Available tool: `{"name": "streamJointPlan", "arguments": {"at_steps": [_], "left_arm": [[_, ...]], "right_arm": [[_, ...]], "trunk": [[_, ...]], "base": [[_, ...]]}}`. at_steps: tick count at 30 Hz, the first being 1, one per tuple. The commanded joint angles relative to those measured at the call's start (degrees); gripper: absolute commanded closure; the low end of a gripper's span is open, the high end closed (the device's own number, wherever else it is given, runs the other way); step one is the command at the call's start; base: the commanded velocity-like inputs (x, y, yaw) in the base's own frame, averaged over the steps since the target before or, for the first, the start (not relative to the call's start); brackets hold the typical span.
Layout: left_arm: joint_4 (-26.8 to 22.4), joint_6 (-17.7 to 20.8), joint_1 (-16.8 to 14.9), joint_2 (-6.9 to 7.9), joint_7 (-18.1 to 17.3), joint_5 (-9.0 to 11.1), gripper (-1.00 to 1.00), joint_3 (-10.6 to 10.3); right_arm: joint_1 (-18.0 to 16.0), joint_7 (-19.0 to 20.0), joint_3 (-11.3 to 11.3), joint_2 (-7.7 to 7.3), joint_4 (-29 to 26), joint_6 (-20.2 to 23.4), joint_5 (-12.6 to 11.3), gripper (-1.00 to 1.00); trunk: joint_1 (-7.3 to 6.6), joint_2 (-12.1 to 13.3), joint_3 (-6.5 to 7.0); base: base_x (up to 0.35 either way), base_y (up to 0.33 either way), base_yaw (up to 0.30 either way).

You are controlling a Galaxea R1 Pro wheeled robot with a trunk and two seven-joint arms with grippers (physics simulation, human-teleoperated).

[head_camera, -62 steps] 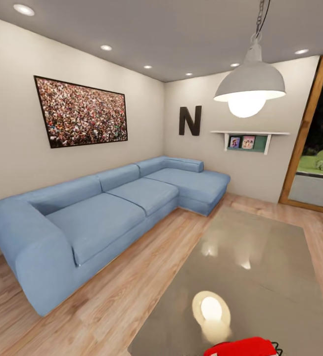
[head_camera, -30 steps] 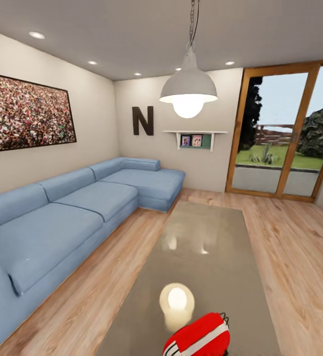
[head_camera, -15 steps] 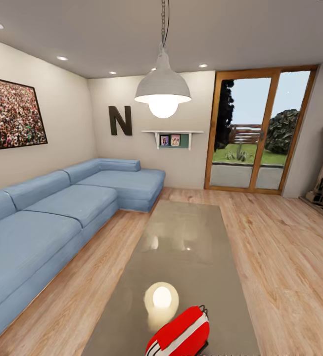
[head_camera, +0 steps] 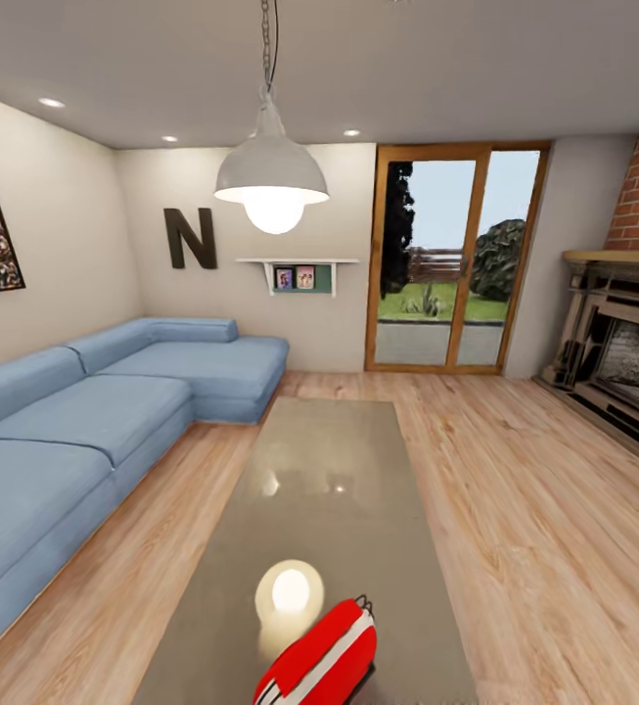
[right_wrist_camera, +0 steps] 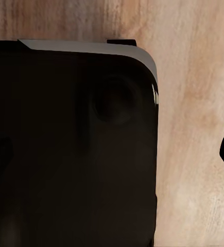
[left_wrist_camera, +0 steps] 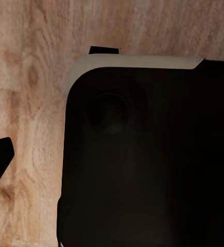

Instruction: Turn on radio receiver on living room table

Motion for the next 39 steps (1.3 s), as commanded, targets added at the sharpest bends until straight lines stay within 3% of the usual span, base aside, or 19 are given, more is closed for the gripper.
{"name": "streamJointPlan", "arguments": {"at_steps": [1, 23, 39], "left_arm": [[0.0, 0.0, 0.0, 0.00, 0.0, 0.0, -1.00, 0.0], [0.0, -0.1, 0.0, 0.11, -0.1, 0.0, -1.00, 0.0], [0.0, 0.1, 0.0, 0.12, -0.4, 0.1, -1.00, 0.0]], "right_arm": [[0.0, 0.0, 0.0, 0.00, 0.0, 0.0, 0.0, -1.00], [0.0, 0.0, 0.0, 0.00, 0.0, 0.0, 0.0, -1.00], [0.0, 0.0, 0.0, 0.00, 0.0, 0.0, 0.0, -1.00]], "trunk": [[0.00, 0.0, 0.00], [0.00, 0.0, 0.00], [0.00, 0.0, 0.00]], "base": [[0.000, 0.000, -0.265], [0.001, 0.001, -0.028], [0.147, 0.116, 0.000]]}}
